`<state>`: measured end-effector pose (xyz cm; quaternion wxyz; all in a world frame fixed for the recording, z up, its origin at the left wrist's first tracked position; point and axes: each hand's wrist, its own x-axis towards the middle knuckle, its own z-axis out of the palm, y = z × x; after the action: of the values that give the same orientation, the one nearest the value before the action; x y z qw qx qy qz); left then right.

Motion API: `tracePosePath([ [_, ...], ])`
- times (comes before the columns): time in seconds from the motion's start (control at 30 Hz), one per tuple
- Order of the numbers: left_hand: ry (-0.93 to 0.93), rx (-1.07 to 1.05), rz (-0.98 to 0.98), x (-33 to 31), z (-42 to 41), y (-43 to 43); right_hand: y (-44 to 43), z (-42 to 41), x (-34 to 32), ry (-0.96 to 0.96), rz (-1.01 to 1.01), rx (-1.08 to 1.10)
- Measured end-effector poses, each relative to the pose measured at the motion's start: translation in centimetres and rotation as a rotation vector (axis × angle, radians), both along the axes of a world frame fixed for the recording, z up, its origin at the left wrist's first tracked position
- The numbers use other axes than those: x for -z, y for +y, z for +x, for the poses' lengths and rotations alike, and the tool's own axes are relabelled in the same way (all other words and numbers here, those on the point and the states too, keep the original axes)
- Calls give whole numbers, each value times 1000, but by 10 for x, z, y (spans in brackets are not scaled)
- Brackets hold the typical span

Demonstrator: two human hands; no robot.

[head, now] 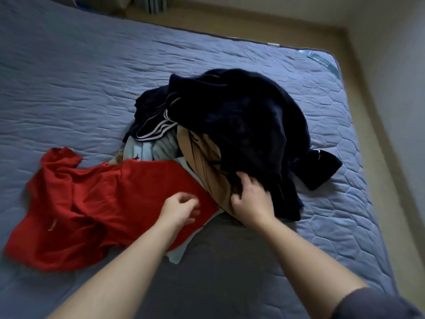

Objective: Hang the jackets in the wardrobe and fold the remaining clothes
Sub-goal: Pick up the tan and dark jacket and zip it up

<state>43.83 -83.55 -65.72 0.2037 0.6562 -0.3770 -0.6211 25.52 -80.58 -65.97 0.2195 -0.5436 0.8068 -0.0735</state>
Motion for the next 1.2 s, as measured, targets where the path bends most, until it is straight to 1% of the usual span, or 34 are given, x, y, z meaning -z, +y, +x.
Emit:
tracePosePath([
  [0.1,54,63,-92,11,-43,-24,-5,-24,3,27,-85,-21],
  [0.17,45,80,-93,19,-73,-41,-10,-41,4,4,-98,-62],
  [0.2,-6,69,-74,25,-83,-49,-13,-48,3,-7,-104,-79],
  [0.27,-203,58,-19,34,-92,-63,-18,-58,3,-40,-117,-81],
  [0.3,-261,17,11,36,-92,-67,-22,-63,3,-61,-120,-69],
  [0.33,-261,-38,0,36,-90,-68,-25,-67,3,-82,-117,-52],
  [0.43,-72,-252,-72,24,-81,-52,-38,-79,-5,-135,-58,-16],
  [0.5,-47,-372,-108,5,-69,-43,-44,-83,-16,-162,-2,-2],
  [0.57,40,-395,-160,-26,-53,-39,-49,-87,-31,-177,50,3],
  [0.67,148,-325,-235,-89,-28,-39,-50,-85,-61,-191,135,32],
  [0.73,133,-227,-307,-133,-13,-36,-46,-73,-84,-222,184,53],
  [0.8,114,-132,-377,-175,-1,-30,-39,-54,-111,-267,204,12],
  [0.9,132,-46,-440,-237,9,-18,-32,-23,-157,-330,173,-117],
  [0.97,134,-42,-479,-280,12,-13,-25,-5,-192,-348,148,-207],
  [1.1,171,-62,-583,-375,11,-10,-6,22,-263,-370,110,-467],
  [1.2,225,4,-680,-457,4,-3,0,31,-325,-352,-11,-479],
])
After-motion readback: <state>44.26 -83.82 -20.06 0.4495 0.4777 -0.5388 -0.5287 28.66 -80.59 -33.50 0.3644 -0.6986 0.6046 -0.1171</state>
